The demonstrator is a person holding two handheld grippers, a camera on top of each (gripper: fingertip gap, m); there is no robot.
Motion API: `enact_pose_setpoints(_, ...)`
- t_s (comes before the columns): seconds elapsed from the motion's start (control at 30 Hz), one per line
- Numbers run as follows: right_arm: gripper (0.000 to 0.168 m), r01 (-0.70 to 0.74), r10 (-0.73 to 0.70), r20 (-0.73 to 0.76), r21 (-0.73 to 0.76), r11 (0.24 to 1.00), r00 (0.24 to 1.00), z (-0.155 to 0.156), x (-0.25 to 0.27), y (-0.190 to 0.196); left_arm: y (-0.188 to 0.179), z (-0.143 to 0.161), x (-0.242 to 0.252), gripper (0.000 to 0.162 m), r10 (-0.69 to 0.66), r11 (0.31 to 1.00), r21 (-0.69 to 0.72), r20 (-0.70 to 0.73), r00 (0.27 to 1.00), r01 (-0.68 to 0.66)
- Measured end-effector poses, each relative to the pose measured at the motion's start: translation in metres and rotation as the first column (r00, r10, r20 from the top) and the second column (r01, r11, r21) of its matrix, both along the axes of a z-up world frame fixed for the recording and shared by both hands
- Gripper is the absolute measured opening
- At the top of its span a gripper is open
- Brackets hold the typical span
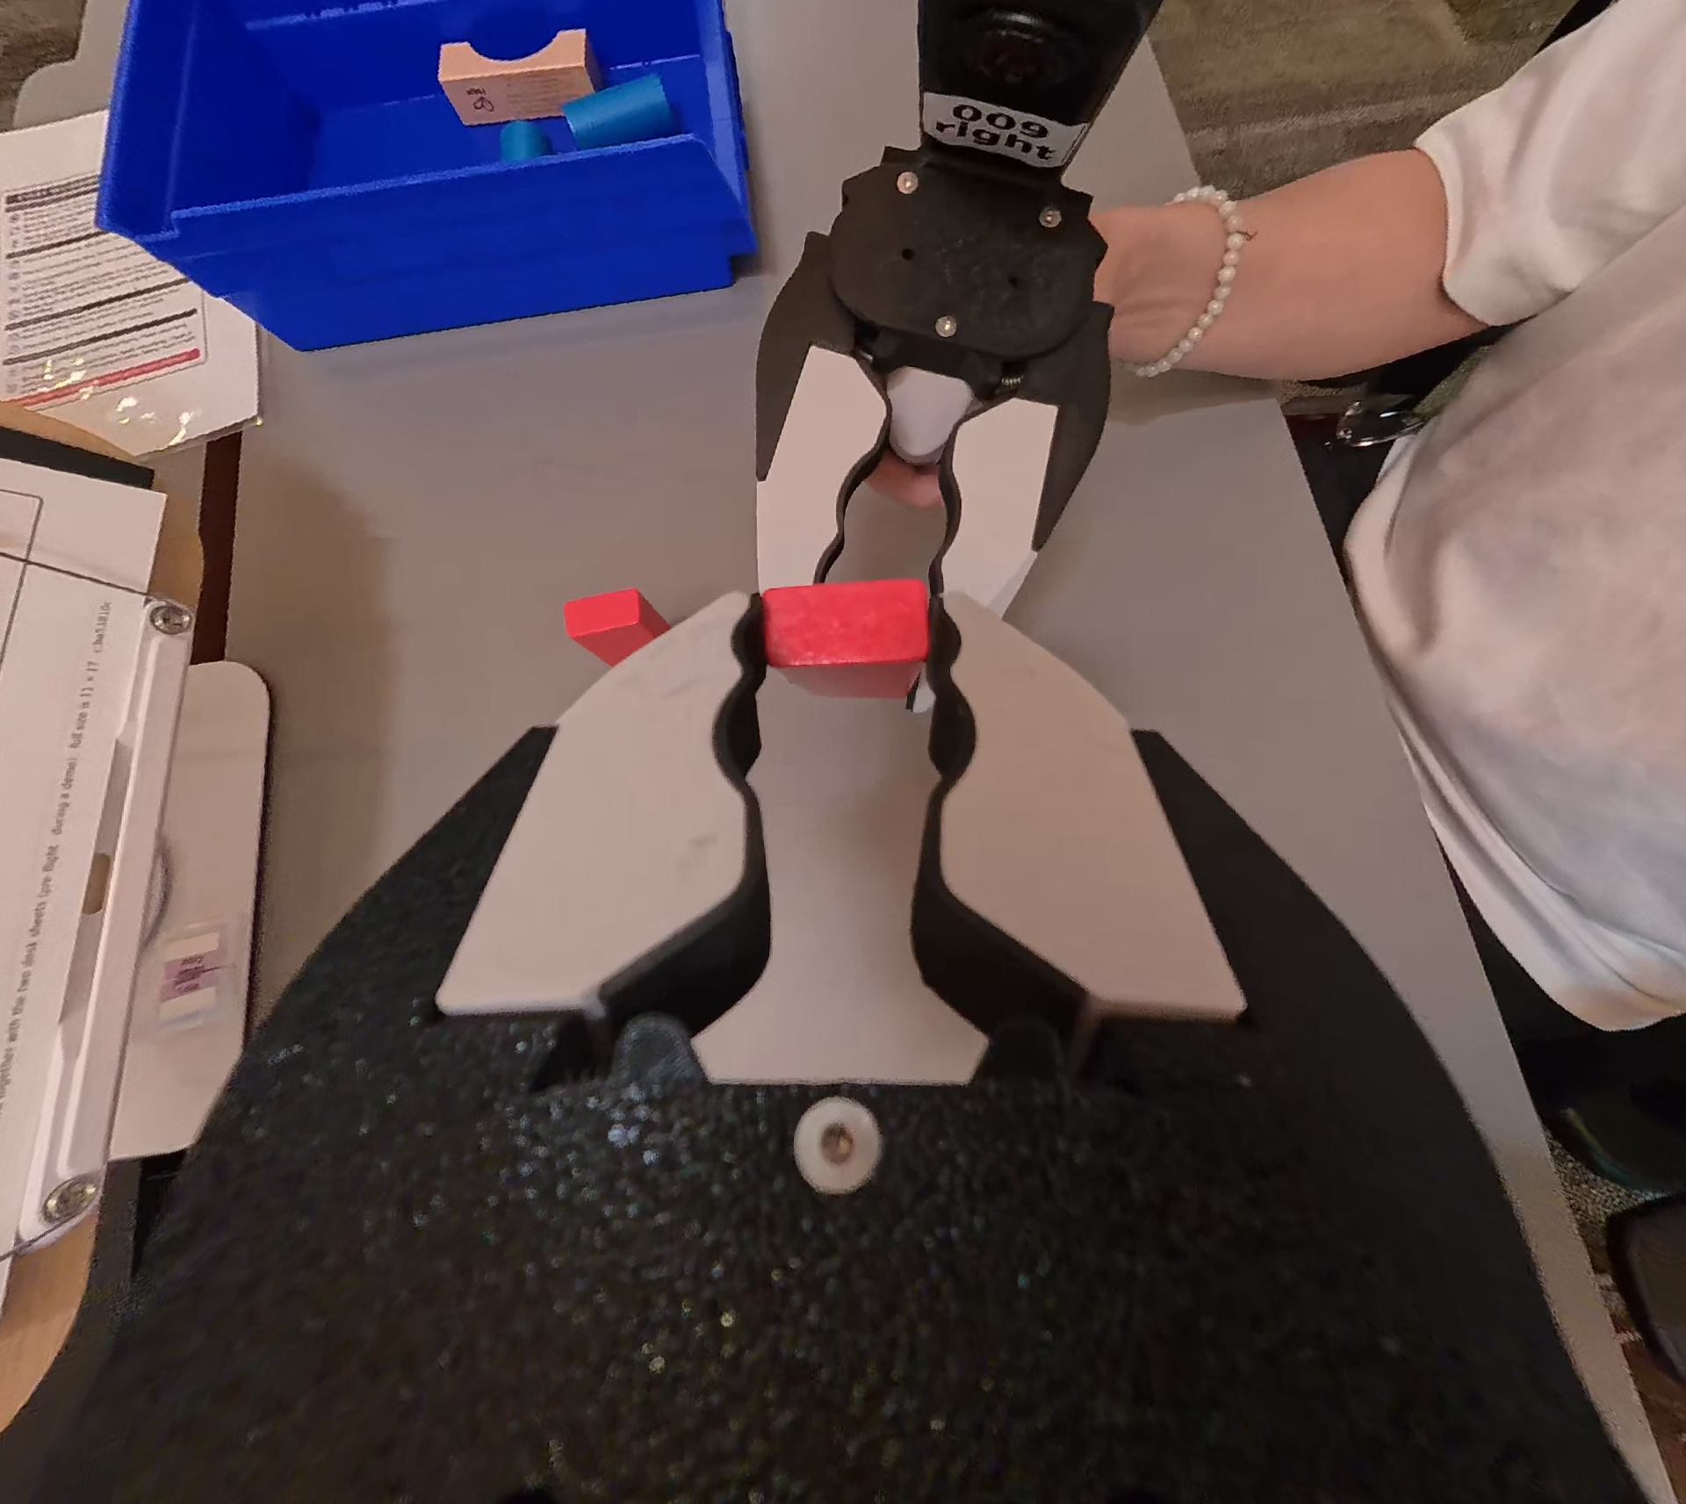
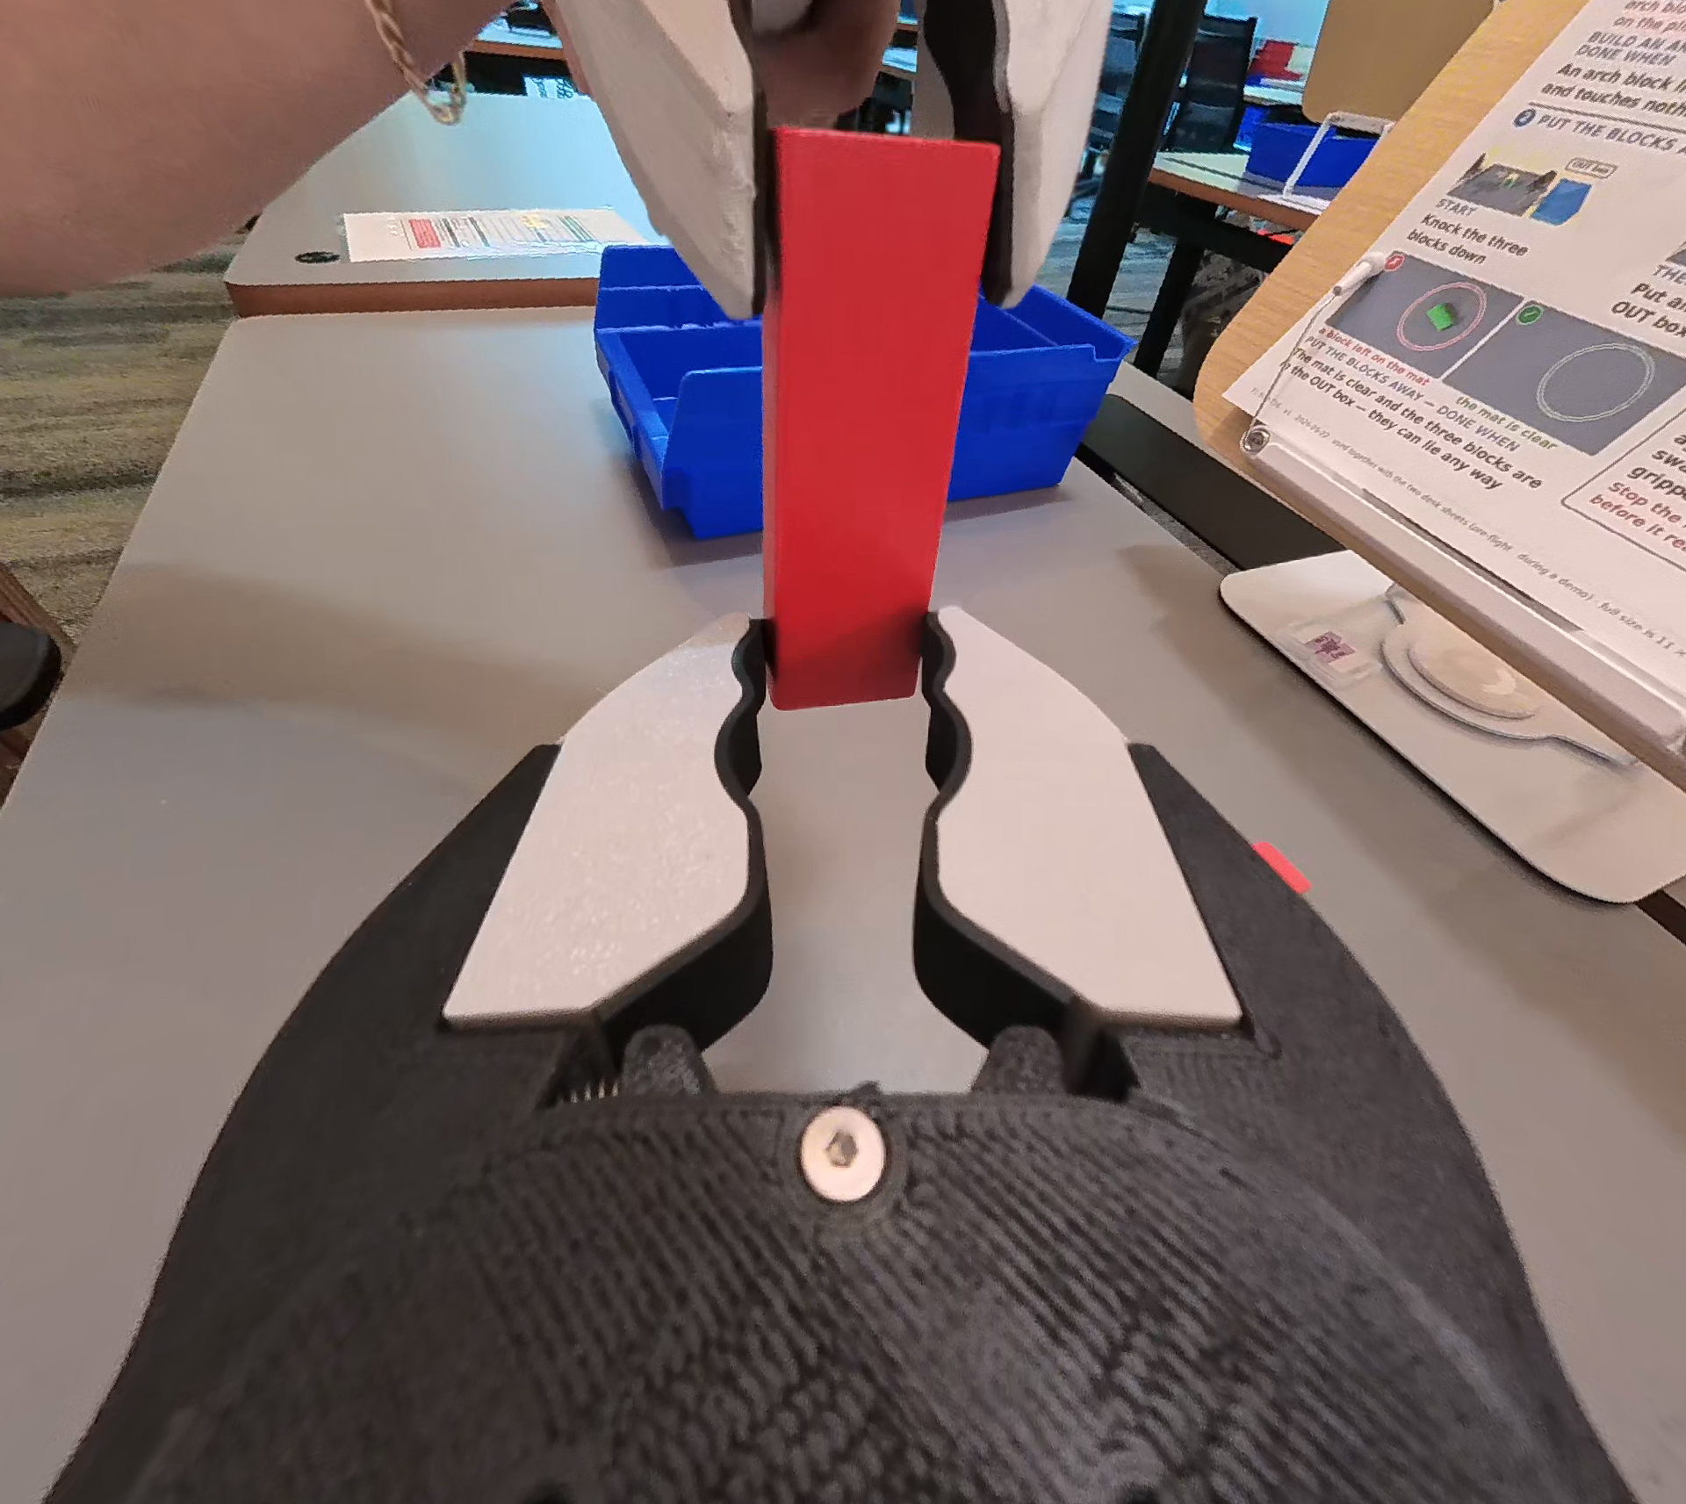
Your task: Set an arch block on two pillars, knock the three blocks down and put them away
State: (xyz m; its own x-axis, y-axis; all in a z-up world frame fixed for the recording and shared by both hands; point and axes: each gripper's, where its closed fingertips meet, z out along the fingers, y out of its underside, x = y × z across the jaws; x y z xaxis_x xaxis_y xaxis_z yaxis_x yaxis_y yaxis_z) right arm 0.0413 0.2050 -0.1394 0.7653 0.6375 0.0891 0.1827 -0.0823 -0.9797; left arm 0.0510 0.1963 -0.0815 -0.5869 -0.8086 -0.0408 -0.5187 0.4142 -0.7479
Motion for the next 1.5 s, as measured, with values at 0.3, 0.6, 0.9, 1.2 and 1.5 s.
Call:
enact_pose_setpoints(0.3,0.075,0.159,-0.159,0.026,-0.016,0.987,0.987,0.007,0.046,-0.014,0.039,-0.022,0.013,0.034,0.106,0.974,0.203,-0.018,0.994,-0.100)
enact_pose_setpoints(0.6,0.081,0.268,-0.267,-0.081,0.012,0.963,0.960,0.013,0.094,-0.046,0.067,-0.092,0.033,0.033,0.181,0.969,0.187,-0.092,0.979,-0.161)
enact_pose_setpoints(0.9,0.081,0.276,-0.273,-0.104,0.014,0.961,0.956,0.012,0.104,-0.049,0.073,-0.118,0.051,0.033,0.192,0.972,0.160,-0.122,0.974,-0.172)
enact_pose_setpoints(1.2,0.081,0.252,-0.250,-0.107,0.007,0.968,0.962,0.009,0.099,-0.048,0.075,-0.130,0.054,0.033,0.201,0.975,0.128,-0.137,0.970,-0.184)
enact_pose_setpoints(1.5,0.081,0.253,-0.252,-0.106,-0.003,0.967,0.962,0.006,0.100,-0.047,0.074,-0.136,0.053,0.033,0.208,0.974,0.114,-0.130,0.969,-0.194)
